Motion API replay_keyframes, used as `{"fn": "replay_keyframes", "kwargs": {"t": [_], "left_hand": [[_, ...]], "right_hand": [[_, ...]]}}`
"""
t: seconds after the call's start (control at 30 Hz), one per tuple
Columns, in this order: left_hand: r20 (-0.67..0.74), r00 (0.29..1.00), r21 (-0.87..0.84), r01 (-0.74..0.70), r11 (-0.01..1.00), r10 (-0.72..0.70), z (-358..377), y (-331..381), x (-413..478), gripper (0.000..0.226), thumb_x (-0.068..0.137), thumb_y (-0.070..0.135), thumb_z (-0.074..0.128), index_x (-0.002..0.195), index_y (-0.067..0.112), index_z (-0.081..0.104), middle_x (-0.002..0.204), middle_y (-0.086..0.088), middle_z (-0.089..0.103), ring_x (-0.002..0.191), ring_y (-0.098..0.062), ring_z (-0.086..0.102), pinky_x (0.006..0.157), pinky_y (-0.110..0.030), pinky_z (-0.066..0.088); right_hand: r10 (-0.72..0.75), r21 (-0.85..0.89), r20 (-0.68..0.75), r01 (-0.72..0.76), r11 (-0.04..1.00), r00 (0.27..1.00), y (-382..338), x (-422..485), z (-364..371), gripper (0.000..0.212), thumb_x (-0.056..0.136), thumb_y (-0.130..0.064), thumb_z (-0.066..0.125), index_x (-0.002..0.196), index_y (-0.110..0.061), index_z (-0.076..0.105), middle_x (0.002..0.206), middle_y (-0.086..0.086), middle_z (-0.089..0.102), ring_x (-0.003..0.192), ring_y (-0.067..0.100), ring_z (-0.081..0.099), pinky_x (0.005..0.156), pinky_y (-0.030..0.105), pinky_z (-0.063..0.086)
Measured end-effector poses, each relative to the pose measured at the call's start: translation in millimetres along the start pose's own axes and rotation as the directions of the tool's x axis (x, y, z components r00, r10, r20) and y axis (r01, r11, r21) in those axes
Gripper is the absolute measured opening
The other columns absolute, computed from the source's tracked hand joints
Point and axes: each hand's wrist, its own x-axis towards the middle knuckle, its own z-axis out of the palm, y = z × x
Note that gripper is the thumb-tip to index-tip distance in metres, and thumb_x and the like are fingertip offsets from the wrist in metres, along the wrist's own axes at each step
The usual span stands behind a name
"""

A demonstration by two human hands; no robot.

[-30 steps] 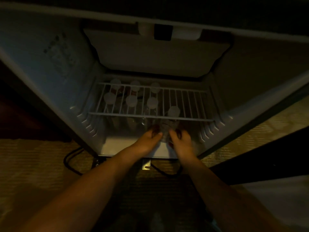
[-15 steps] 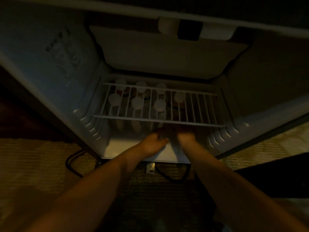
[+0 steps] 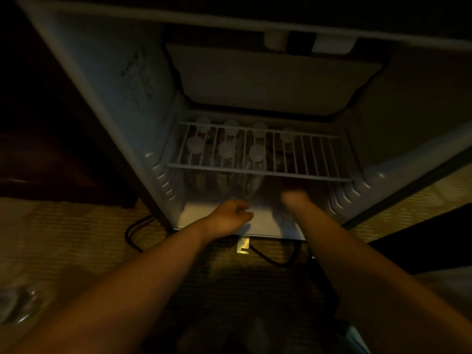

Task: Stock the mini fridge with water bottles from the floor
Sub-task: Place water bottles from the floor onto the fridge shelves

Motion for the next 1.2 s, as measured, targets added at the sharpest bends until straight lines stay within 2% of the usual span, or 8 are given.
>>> {"fn": "replay_keyframes", "kwargs": {"t": [0.2,0.33,0.4,0.53,0.7,0.87,1.0,1.2], "left_hand": [[0.052,0.998,0.078,-0.028,0.997,0.024,-2,-2,-31,0.039,0.094,0.026,0.05,0.131,0.012,0.048,0.133,-0.009,0.053,0.121,-0.021,0.05,0.1,-0.029,0.037],[0.016,0.999,0.175,-0.033,0.984,0.031,-16,-6,-59,0.036,0.093,0.029,0.05,0.125,0.015,0.052,0.128,-0.006,0.055,0.118,-0.021,0.052,0.102,-0.033,0.04],[-0.012,0.998,0.211,-0.051,0.976,0.055,-25,-8,-78,0.032,0.093,0.029,0.049,0.121,0.014,0.056,0.123,-0.007,0.057,0.115,-0.021,0.053,0.101,-0.033,0.042],[-0.062,0.991,0.274,-0.097,0.957,0.118,-45,-20,-125,0.025,0.093,0.024,0.05,0.112,0.011,0.061,0.114,-0.007,0.062,0.107,-0.02,0.057,0.096,-0.032,0.044],[-0.101,0.98,0.343,-0.13,0.93,0.174,-76,-40,-186,0.021,0.093,0.019,0.051,0.105,0.008,0.063,0.106,-0.017,0.066,0.091,-0.017,0.056,0.082,-0.026,0.042],[-0.2,0.96,0.379,-0.106,0.919,0.194,-104,-50,-272,0.027,0.094,0.017,0.05,0.112,0.001,0.061,0.109,-0.019,0.064,0.096,-0.022,0.058,0.079,-0.025,0.043],[-0.27,0.941,0.411,-0.078,0.908,0.203,-128,-61,-345,0.03,0.094,0.02,0.05,0.117,0.004,0.059,0.115,-0.012,0.063,0.108,-0.023,0.059,0.091,-0.032,0.046],[-0.367,0.916,0.467,0.034,0.884,0.159,-161,-92,-433,0.034,0.093,0.028,0.051,0.119,0.008,0.059,0.117,-0.009,0.063,0.105,-0.02,0.06,0.092,-0.034,0.049]], "right_hand": [[-0.132,0.19,-0.025,0.134,0.973,0.991,15,-50,6,0.035,0.094,-0.018,0.051,0.125,-0.003,0.054,0.123,0.017,0.059,0.117,0.031,0.054,0.098,0.035,0.042],[-0.182,0.16,0.1,0.165,0.973,0.978,18,-80,7,0.042,0.093,-0.022,0.053,0.13,-0.002,0.048,0.124,0.014,0.058,0.115,0.028,0.056,0.094,0.036,0.046],[-0.233,0.137,0.144,0.214,0.967,0.962,12,-100,6,0.038,0.094,-0.02,0.052,0.128,-0.003,0.05,0.121,0.013,0.06,0.111,0.028,0.058,0.076,0.026,0.05],[-0.358,0.079,0.275,0.35,0.934,0.892,-12,-143,3,0.032,0.094,-0.017,0.051,0.122,-0.003,0.054,0.115,0.02,0.064,0.092,0.022,0.062,0.069,0.019,0.046],[-0.467,-0.06,0.437,0.543,0.838,0.769,-54,-199,1,0.028,0.094,-0.015,0.05,0.118,-0.002,0.056,0.112,0.02,0.065,0.094,0.027,0.065,0.067,0.018,0.045],[-0.504,-0.232,0.581,0.724,0.65,0.639,-104,-271,6,0.032,0.094,-0.016,0.051,0.122,-0.001,0.055,0.113,0.019,0.065,0.097,0.025,0.065,0.074,0.022,0.047],[-0.524,-0.324,0.674,0.846,0.424,0.521,-147,-335,26,0.031,0.093,-0.021,0.053,0.12,-0.008,0.059,0.116,0.01,0.064,0.095,0.015,0.058,0.086,0.027,0.044],[-0.5,-0.372,0.755,0.905,0.205,0.423,-195,-419,86,0.033,0.092,-0.029,0.054,0.122,-0.016,0.056,0.116,0.006,0.064,0.103,0.018,0.062,0.095,0.037,0.049]]}}
